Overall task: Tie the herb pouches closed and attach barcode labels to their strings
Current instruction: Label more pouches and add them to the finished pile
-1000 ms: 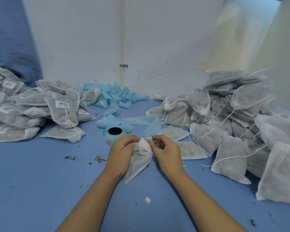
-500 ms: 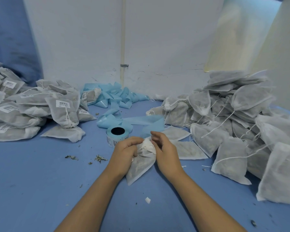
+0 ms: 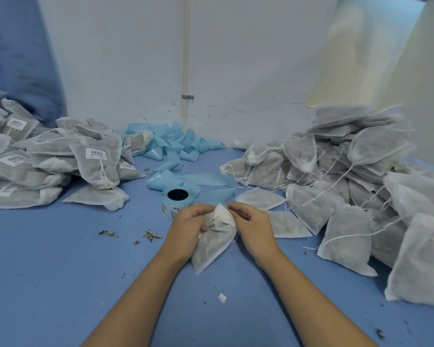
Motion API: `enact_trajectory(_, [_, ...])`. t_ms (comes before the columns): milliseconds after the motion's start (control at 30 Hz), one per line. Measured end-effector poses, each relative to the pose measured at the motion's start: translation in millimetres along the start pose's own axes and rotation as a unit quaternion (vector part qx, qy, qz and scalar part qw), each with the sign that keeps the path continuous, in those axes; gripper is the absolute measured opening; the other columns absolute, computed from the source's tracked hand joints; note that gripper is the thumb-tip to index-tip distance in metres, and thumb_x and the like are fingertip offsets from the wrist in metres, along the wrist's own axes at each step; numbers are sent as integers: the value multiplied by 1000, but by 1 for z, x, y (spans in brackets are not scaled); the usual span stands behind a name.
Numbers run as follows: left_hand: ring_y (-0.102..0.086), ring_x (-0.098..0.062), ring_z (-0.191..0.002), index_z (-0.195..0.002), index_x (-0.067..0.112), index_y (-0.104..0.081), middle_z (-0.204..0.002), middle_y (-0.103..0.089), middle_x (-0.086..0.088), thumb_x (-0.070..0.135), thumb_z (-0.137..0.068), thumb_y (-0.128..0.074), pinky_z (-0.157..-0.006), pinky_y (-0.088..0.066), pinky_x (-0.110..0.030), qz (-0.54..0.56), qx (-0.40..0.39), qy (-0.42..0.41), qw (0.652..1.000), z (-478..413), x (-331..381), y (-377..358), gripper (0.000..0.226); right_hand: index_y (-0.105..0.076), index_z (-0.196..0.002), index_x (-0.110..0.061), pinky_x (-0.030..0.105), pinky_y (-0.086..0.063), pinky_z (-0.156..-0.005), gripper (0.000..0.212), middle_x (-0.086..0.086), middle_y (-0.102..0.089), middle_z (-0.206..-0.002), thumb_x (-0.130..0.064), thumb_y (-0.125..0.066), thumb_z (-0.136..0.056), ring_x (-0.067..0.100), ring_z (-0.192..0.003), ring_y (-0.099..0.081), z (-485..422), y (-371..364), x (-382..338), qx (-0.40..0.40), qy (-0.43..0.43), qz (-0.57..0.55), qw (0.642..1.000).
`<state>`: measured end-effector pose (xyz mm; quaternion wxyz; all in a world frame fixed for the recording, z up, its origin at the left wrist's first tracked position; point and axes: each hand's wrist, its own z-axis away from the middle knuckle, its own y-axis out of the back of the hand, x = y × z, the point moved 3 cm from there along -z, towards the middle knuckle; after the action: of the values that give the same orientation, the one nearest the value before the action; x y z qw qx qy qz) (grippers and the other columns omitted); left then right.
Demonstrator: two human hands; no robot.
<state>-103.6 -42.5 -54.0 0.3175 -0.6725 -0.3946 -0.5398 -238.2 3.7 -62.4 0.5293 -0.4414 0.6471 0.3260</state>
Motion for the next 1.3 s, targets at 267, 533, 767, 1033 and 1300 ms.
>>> enact_trajectory(267, [-62, -4, -77, -79, 16, -73, -85, -69, 2, 11, -52, -42, -68, -48, -14, 1, -3, -3, 1000, 2, 3, 0, 41, -75, -89, -21, 13, -48, -69, 18, -7, -75, -87, -8, -62, -90, 1, -78, -66, 1, 0, -4, 14, 7, 15, 1000])
enact_trajectory(533, [-61, -1, -74, -73, 21, -73, -81, -69, 7, 10, -50, -41, -65, -46, -11, 10, 2, 1, 1000, -1, 1, 2, 41, -72, -84, -21, 15, -52, -68, 20, -7, -72, -77, -8, -59, -92, 5, -70, -63, 0, 7, -5, 85, -7, -25, 996])
enact_trajectory(767, [-59, -2, -75, -81, 13, -71, -87, -66, 2, 9, -51, -39, -65, -44, -10, 6, 25, -9, 1000, -3, 0, 6, 44, -69, -91, -26, 4, -41, -62, 16, -21, -67, -75, -15, -57, -95, -9, -64, -56, 8, 18, -12, 248, 118, 82, 958])
enact_trajectory(1033, [-53, 0, -118, -126, 31, -57, -131, -57, 12, -16, -81, -48, -91, -46, -15, 74, 73, -48, 993, -5, 5, 5, 66, -69, -94, -30, 8, -44, -70, 17, -21, -70, -87, -15, -63, -91, -4, -78, -61, 17, 8, -23, 245, 174, 75, 951])
enact_trajectory(1300, [-67, -4, -96, -138, 38, -43, -104, -72, 12, 0, -85, -65, -75, -52, -18, 162, 166, -16, 973, -14, 0, 2, 70, -70, -100, -16, 21, -50, -83, 15, -16, -64, -100, -14, -62, -88, 5, -90, -62, 26, -11, -31, 185, 322, 208, 905])
